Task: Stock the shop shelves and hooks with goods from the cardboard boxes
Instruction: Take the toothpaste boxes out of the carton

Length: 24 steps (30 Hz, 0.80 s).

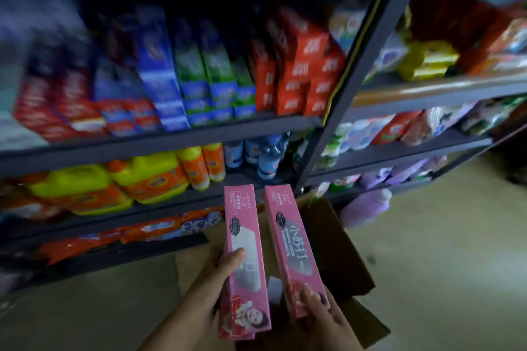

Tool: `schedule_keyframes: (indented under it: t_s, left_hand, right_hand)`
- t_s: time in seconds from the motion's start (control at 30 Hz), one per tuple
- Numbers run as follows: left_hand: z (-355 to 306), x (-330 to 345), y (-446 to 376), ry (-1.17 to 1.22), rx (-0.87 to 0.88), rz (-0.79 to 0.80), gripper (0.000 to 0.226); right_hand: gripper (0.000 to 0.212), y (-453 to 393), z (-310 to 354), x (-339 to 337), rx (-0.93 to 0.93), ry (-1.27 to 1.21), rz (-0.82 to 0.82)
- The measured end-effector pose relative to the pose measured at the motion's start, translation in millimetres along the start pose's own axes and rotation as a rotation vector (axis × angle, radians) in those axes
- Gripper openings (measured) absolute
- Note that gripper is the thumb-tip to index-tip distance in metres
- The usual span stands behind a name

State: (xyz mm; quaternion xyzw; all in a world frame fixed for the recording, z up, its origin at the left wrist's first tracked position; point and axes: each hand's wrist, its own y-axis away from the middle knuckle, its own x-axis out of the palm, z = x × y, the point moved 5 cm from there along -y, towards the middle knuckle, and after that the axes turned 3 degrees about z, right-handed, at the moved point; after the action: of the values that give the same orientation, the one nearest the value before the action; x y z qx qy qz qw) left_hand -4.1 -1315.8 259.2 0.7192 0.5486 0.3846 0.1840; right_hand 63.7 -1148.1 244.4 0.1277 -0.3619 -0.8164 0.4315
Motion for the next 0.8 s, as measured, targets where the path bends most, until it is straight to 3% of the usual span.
schedule_keyframes:
  t_s: [0.03, 0.07, 0.13, 0.17, 0.23, 0.3, 0.33, 0.4, 0.43, 0.5, 0.53, 0.6, 0.63, 0.73, 0.8]
  left_hand:
    - [-22, 6, 26, 0.006, 0.018, -0.008, 0.09]
    - [-44, 13, 49, 0.018, 0.037, -0.022, 0.087]
    - [-81, 24, 95, 0.069, 0.101, -0.047, 0.077]
    - [-101, 32, 118, 0.094, 0.131, -0.046, 0.083]
    - [-125, 29, 138, 0.092, 0.19, -0.075, 0.109]
    - [-129, 14, 147, 0.029, 0.307, -0.12, 0.138]
    - [-126, 7, 151, 0.034, 0.313, -0.131, 0.129]
    - [-144, 3, 171, 0.061, 0.352, -0.158, 0.081]
    - [-156, 5, 189, 0.08, 0.454, -0.143, 0.071]
    - [-177, 8, 214, 0.083, 0.559, -0.047, 0.058]
    - [-183, 12, 224, 0.049, 0.54, 0.024, 0.062]
    - [-199, 22, 244, 0.019, 0.447, 0.003, 0.093]
    - [-202, 27, 249, 0.05, 0.346, -0.006, 0.082]
    - [-205, 23, 262, 0.144, 0.335, 0.003, 0.039]
    - [-223, 15, 264, 0.119, 0.4, -0.055, 0.035]
  right_hand:
    - [0.067, 25, 18, 6, -0.055, 0.007, -0.039]
    - [0.068, 54, 38, 15, -0.072, -0.003, 0.028]
    - [0.036, 105, 75, 36, -0.06, -0.05, 0.215]
    - [0.023, 122, 91, 37, -0.085, -0.06, 0.236]
    - [0.028, 150, 113, 46, -0.112, -0.047, 0.315]
    - [0.052, 177, 128, 64, -0.143, 0.071, 0.411]
    - [0.057, 187, 136, 71, -0.187, 0.108, 0.438]
    - [0.055, 204, 151, 80, -0.244, 0.125, 0.471]
    - [0.065, 212, 155, 87, -0.241, 0.161, 0.504]
    - [0.099, 221, 160, 98, -0.209, 0.188, 0.547]
    - [0.11, 224, 161, 103, -0.173, 0.168, 0.568]
    - [0.118, 233, 166, 114, -0.108, 0.155, 0.622]
    - [0.118, 235, 168, 118, -0.096, 0.152, 0.644]
    - [0.113, 243, 174, 133, -0.09, 0.127, 0.697]
    - [0.109, 250, 179, 145, -0.096, 0.123, 0.731]
